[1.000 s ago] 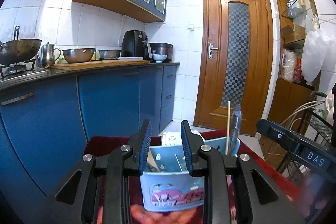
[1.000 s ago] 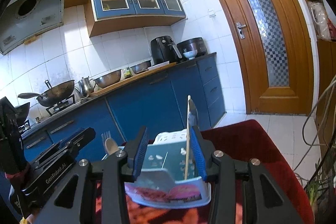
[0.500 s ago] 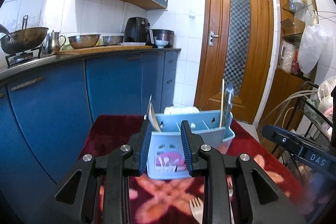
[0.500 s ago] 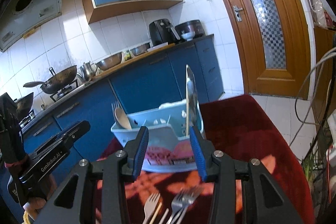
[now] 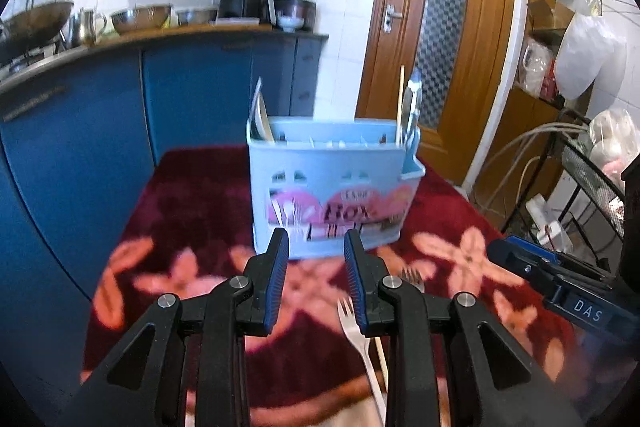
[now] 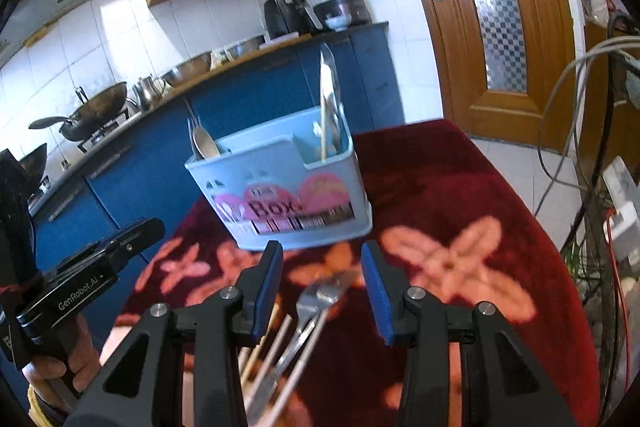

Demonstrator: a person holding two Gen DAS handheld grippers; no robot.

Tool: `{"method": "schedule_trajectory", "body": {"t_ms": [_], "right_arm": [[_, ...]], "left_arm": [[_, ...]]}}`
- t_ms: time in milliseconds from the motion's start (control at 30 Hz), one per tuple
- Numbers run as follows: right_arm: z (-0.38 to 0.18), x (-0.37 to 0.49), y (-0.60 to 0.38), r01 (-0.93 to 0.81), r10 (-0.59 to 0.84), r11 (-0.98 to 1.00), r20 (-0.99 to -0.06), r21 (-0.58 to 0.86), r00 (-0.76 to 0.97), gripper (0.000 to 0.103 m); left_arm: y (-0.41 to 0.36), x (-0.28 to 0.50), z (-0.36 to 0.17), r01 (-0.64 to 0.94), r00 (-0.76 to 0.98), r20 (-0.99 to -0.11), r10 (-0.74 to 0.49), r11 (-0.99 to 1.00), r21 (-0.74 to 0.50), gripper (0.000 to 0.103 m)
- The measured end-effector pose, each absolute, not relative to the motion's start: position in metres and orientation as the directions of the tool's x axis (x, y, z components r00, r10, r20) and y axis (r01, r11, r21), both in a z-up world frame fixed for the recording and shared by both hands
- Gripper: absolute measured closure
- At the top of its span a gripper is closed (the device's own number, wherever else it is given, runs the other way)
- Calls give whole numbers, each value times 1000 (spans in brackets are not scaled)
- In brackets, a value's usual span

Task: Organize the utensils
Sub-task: 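Move both tools back down toward the utensils on the cloth, then grasp the white plastic utensil with the left tool while the right tool grasps a silver fork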

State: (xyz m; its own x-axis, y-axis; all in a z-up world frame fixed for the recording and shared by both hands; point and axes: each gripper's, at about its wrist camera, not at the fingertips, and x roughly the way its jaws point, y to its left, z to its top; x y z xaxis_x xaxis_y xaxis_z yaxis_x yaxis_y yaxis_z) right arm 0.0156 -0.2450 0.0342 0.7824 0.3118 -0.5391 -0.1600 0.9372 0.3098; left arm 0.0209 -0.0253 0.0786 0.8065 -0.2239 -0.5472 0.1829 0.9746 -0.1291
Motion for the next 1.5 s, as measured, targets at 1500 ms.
{"method": "schedule_trajectory", "body": {"t_ms": [1500], "right_arm": [[-25,11,-276,-94,317,930,-650,355,691,59]], "left_arm": [[-60,66,-11,228,527,-744,-411,911,-342,101]]}}
